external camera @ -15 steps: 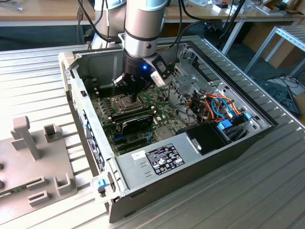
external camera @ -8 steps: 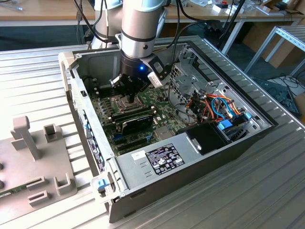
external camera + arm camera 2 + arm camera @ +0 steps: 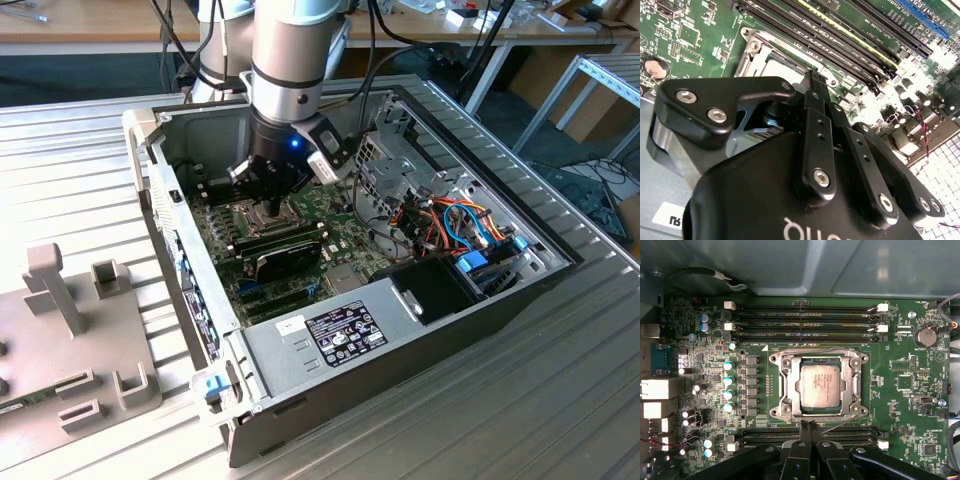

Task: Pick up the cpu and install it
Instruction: 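Install the second cpu locking lever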

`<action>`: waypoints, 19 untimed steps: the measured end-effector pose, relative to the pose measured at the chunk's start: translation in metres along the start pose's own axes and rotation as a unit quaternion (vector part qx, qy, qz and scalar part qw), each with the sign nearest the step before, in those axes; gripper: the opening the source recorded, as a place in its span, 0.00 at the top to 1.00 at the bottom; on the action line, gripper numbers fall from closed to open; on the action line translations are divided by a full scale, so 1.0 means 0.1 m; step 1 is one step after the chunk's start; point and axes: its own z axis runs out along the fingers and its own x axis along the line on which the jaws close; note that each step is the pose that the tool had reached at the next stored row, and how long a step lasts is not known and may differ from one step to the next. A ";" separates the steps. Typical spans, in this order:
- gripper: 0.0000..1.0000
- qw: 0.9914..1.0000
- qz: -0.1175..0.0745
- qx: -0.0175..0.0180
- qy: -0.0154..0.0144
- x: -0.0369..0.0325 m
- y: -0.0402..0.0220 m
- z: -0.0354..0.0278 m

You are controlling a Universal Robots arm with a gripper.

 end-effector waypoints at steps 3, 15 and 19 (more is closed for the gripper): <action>0.89 1.000 0.000 0.000 0.000 0.001 0.000 0.001; 0.89 1.000 0.000 0.000 0.000 0.041 -0.001 0.067; 0.89 1.000 0.000 0.000 0.000 0.042 -0.001 0.068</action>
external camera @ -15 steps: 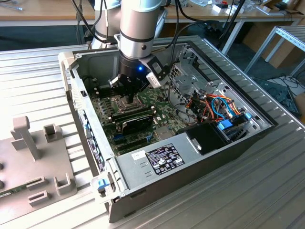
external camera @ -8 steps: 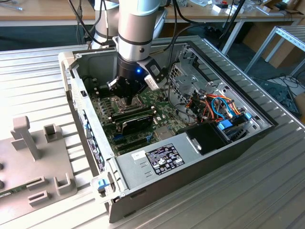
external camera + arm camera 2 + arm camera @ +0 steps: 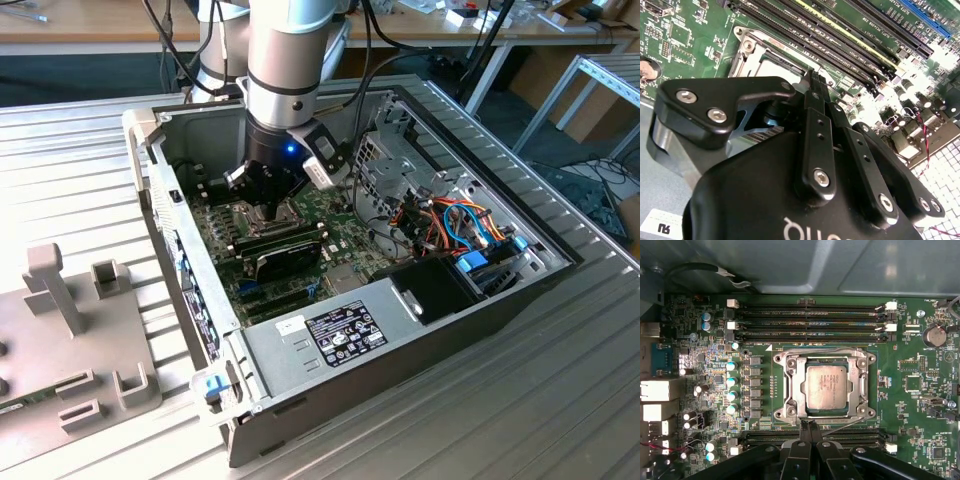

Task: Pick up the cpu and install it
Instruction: 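Install the second cpu locking lever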

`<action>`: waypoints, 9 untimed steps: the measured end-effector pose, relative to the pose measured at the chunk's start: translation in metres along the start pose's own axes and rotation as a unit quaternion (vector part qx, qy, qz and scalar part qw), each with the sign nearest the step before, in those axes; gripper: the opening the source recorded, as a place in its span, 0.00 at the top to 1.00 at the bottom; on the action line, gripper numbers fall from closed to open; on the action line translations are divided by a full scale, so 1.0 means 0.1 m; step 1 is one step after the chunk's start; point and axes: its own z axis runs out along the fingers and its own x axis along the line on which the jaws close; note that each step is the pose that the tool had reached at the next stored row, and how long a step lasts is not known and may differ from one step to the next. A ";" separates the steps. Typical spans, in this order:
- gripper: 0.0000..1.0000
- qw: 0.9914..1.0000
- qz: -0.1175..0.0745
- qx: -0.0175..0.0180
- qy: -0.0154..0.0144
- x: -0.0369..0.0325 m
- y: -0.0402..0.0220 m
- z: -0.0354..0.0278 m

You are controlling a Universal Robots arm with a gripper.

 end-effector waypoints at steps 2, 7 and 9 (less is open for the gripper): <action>0.89 1.000 0.000 0.000 0.000 0.000 0.000 0.000; 0.89 1.000 0.000 0.000 0.000 0.021 0.000 0.005; 0.89 1.000 0.000 0.000 0.000 0.028 0.000 0.011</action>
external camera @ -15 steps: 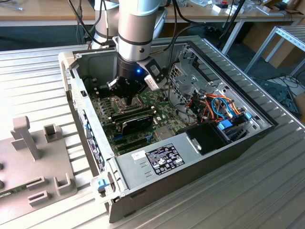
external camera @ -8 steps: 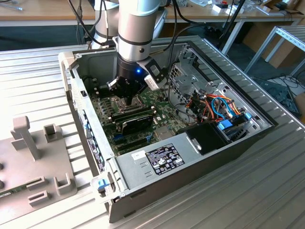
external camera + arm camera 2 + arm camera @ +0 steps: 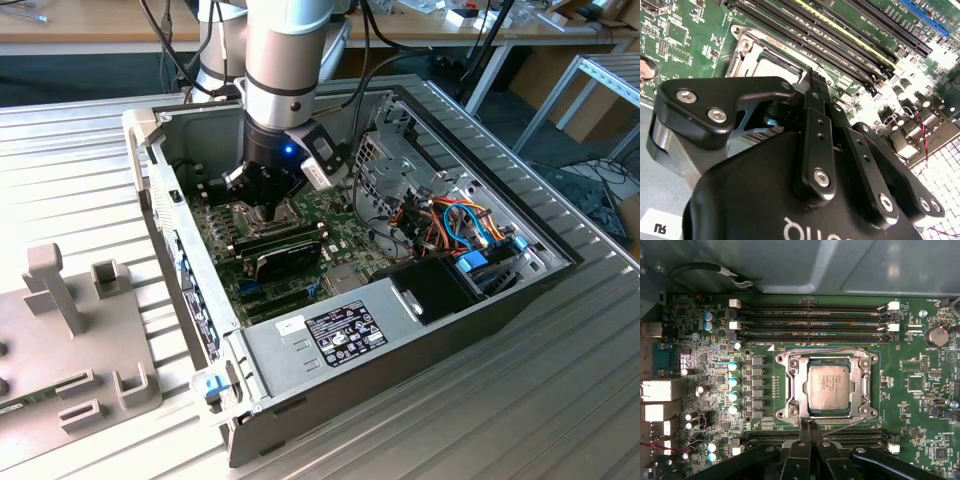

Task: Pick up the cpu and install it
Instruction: 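Install the second cpu locking lever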

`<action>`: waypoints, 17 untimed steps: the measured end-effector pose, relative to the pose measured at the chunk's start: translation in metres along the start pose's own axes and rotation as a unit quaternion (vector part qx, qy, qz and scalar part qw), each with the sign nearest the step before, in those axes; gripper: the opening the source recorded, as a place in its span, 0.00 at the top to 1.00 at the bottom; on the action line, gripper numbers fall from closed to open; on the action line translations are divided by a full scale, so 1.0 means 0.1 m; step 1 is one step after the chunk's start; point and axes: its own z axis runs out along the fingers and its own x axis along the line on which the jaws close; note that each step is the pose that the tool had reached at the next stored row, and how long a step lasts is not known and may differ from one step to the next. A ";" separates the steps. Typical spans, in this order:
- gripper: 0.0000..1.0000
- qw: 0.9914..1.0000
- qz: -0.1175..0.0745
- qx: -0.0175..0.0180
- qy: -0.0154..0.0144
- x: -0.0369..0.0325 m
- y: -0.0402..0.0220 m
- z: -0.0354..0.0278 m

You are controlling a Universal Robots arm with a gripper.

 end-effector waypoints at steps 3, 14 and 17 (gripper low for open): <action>0.89 1.000 0.000 0.000 0.000 0.037 0.014 0.048; 0.89 1.000 0.000 0.000 0.000 0.059 0.016 0.147; 0.89 1.000 0.000 0.000 0.000 0.062 0.016 0.166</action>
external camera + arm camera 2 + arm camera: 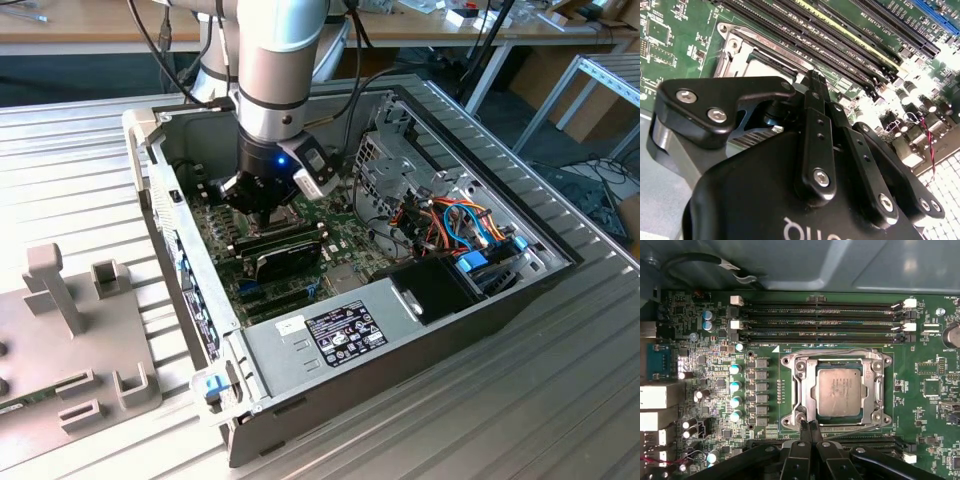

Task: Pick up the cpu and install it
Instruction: 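Install the second cpu locking lever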

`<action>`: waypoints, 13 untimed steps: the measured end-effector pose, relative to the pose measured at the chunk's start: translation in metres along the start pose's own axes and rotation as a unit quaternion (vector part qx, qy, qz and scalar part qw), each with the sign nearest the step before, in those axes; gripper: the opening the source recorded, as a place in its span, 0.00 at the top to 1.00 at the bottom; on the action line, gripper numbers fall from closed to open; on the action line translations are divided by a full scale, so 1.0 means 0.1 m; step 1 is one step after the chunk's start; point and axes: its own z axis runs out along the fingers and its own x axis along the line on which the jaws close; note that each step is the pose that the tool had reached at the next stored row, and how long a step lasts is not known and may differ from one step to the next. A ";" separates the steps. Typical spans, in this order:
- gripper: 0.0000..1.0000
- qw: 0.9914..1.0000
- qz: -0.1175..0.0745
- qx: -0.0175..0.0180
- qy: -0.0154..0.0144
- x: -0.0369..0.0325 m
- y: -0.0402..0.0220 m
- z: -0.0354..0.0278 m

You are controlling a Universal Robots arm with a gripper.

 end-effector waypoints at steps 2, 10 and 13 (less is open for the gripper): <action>0.89 1.000 0.000 0.000 0.000 0.002 0.000 0.006; 0.89 1.000 0.000 0.000 0.000 0.061 0.000 0.009; 0.89 1.000 0.000 0.000 0.000 0.065 -0.001 0.029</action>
